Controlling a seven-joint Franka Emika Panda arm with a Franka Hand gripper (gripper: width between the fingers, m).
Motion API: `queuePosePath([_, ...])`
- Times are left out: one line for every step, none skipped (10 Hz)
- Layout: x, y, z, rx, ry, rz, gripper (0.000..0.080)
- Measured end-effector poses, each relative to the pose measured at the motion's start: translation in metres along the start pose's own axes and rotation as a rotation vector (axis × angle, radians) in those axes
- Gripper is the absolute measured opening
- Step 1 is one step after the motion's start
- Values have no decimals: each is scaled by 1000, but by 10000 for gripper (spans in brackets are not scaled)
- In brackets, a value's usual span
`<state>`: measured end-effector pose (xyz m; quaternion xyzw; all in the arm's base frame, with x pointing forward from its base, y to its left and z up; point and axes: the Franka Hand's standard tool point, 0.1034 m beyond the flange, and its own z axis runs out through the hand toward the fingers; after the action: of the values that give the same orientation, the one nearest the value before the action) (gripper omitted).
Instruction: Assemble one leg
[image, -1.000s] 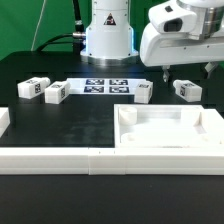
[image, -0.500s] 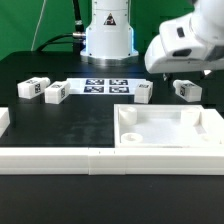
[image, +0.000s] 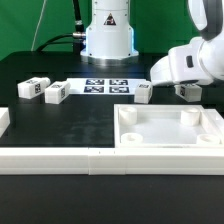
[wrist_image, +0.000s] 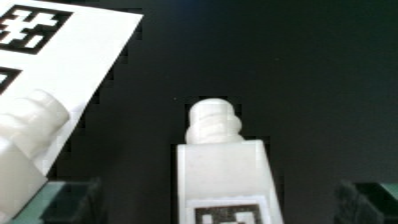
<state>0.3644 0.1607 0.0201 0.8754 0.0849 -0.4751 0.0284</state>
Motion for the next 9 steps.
queuePosePath([1,0,2,1,-3,0,649])
queuePosePath([2,0,2,1,-2,-1,649])
queuePosePath([5,-1,4,2,4,-1,649])
queuePosePath([7,-2,5,2,10,-2,649])
queuePosePath([7,-3,7,1,7,-3,649])
queuePosePath([7,-3,7,0,6,-4,649])
queuePosePath([7,-3,7,0,6,-4,649])
queuePosePath([7,-3,8,0,5,-4,649])
queuePosePath([7,-3,8,0,6,-4,649])
